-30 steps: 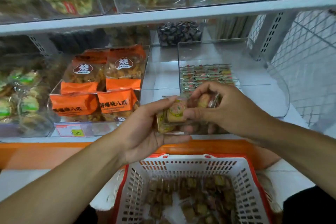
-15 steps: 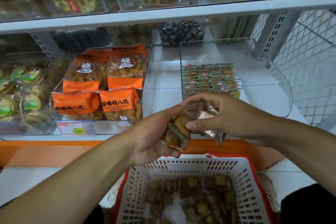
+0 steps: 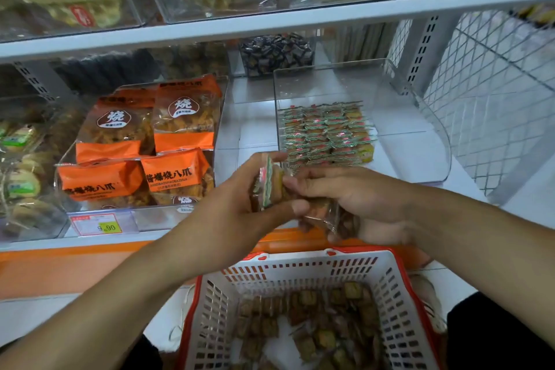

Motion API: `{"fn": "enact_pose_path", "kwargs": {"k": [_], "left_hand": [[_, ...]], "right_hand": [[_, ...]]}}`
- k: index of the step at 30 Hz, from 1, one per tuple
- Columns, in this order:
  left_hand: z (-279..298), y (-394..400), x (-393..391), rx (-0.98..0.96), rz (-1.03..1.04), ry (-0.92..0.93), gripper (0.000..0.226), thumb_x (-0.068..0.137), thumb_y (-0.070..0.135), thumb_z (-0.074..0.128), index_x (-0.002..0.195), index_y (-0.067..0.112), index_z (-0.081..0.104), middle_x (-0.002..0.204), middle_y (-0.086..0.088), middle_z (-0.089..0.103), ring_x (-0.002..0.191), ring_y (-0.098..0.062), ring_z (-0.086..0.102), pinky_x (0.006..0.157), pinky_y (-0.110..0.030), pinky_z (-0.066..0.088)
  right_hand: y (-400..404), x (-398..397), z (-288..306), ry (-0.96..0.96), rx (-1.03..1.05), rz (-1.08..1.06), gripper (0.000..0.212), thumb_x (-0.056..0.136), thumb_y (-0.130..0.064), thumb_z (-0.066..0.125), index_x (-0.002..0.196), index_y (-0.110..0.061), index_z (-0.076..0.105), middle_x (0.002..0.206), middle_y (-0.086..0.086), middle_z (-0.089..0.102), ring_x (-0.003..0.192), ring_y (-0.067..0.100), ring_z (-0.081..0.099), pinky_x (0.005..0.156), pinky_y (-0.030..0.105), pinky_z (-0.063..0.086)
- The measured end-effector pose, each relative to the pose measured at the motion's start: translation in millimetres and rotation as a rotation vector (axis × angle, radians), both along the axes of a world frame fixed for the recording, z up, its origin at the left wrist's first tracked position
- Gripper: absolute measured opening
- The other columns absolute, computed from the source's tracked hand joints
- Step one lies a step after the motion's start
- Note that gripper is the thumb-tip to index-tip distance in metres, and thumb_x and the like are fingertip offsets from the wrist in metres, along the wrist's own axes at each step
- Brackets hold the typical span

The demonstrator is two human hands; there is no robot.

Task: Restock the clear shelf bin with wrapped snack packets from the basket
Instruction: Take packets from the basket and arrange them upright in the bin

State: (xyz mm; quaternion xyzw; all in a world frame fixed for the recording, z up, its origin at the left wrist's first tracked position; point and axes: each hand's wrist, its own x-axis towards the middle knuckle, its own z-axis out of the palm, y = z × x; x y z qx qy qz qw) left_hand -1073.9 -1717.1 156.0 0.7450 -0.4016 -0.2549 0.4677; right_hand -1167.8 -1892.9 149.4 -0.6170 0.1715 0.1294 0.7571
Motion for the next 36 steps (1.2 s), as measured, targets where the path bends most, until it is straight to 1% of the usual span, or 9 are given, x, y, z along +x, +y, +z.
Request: {"fn": "enact_pose_path", "kwargs": {"k": [4, 7, 11, 15, 18, 22, 26, 32, 36], "left_hand": [[-2.2, -2.3, -2.8, -0.133, 0.059, -0.038, 0.034, 0.089, 0.039, 0.073, 0.115, 0.025, 0.057, 0.081, 0.000, 0.067, 0.068, -0.016, 0.062, 0.062, -0.025, 0.049], [-1.6, -2.0, 4.3, -0.217, 0.315, 0.023, 0.020, 0.081, 0.029, 0.066, 0.096, 0.015, 0.062, 0.073, -0.018, 0.057, 0.056, -0.023, 0.046, 0.049, -0.033, 0.039], [-5.4, -2.5, 7.9, -0.143, 0.281, 0.261, 0.035, 0.081, 0.040, 0.079, 0.084, 0.006, 0.069, 0.073, -0.006, 0.066, 0.064, -0.015, 0.061, 0.049, -0.029, 0.047], [-14.4, -8.1, -0.8, -0.064, 0.237, 0.326, 0.044, 0.078, 0.051, 0.075, 0.094, 0.010, 0.069, 0.080, -0.004, 0.071, 0.069, -0.016, 0.066, 0.051, -0.028, 0.050], [-20.6, -11.5, -6.5, -0.051, 0.245, 0.376, 0.032, 0.088, 0.042, 0.073, 0.106, 0.016, 0.067, 0.087, -0.007, 0.073, 0.075, -0.020, 0.070, 0.054, -0.031, 0.053], [-22.2, -12.2, -8.8, -0.102, 0.243, 0.511, 0.034, 0.089, 0.043, 0.075, 0.106, 0.014, 0.070, 0.093, -0.022, 0.069, 0.077, -0.020, 0.068, 0.056, -0.033, 0.053], [-19.6, -12.1, -6.5, -0.173, 0.276, 0.581, 0.039, 0.084, 0.050, 0.076, 0.106, 0.018, 0.074, 0.087, -0.008, 0.070, 0.077, -0.019, 0.064, 0.054, -0.028, 0.050], [-16.7, -11.4, 0.9, -0.274, 0.335, 0.646, 0.036, 0.077, 0.043, 0.078, 0.108, 0.025, 0.077, 0.099, -0.006, 0.076, 0.075, -0.013, 0.064, 0.053, -0.023, 0.049], [-16.3, -9.2, 3.8, -0.297, 0.359, 0.677, 0.031, 0.076, 0.038, 0.077, 0.105, 0.027, 0.078, 0.102, -0.005, 0.078, 0.076, -0.013, 0.070, 0.053, -0.022, 0.051]], "right_hand": [[0.6, 0.3, 2.9, 0.020, 0.055, -0.014, 0.020, 0.087, -0.037, 0.073, 0.099, -0.021, 0.075, 0.084, 0.006, 0.074, 0.073, 0.017, 0.072, 0.040, 0.023, 0.047], [-5.6, 3.0, 10.2, 0.003, 0.121, -0.101, 0.039, 0.082, -0.036, 0.075, 0.112, -0.012, 0.071, 0.097, 0.013, 0.075, 0.085, 0.024, 0.073, 0.045, 0.025, 0.052], [-11.2, 5.4, 14.4, -0.042, 0.375, -0.228, 0.036, 0.085, -0.018, 0.061, 0.119, -0.005, 0.060, 0.111, 0.025, 0.063, 0.097, 0.037, 0.066, 0.072, 0.043, 0.063], [-9.1, 4.5, 13.3, -0.119, 0.459, -0.171, 0.043, 0.090, -0.006, 0.033, 0.126, -0.007, 0.056, 0.115, 0.024, 0.057, 0.097, 0.037, 0.061, 0.082, 0.054, 0.059], [-4.1, 3.4, 10.3, -0.177, 0.275, -0.129, 0.056, 0.095, 0.004, 0.032, 0.138, -0.022, 0.056, 0.127, 0.022, 0.064, 0.105, 0.039, 0.064, 0.095, 0.056, 0.055], [-7.2, 0.4, 10.8, -0.219, 0.064, -0.117, 0.068, 0.096, 0.014, 0.045, 0.145, -0.033, 0.050, 0.129, 0.018, 0.066, 0.114, 0.036, 0.067, 0.090, 0.046, 0.059], [-11.7, -2.3, 11.2, -0.232, -0.003, -0.045, 0.063, 0.097, 0.009, 0.053, 0.147, -0.028, 0.044, 0.123, 0.015, 0.071, 0.115, 0.035, 0.068, 0.097, 0.046, 0.056], [-17.5, 1.6, 9.5, -0.172, 0.091, -0.303, 0.040, 0.087, -0.005, 0.068, 0.125, -0.002, 0.058, 0.112, 0.018, 0.074, 0.102, 0.030, 0.074, 0.081, 0.037, 0.063], [-22.3, 2.6, 13.2, -0.219, 0.122, -0.387, 0.037, 0.083, -0.014, 0.067, 0.119, -0.006, 0.068, 0.106, 0.018, 0.074, 0.089, 0.027, 0.072, 0.069, 0.038, 0.062]]}}
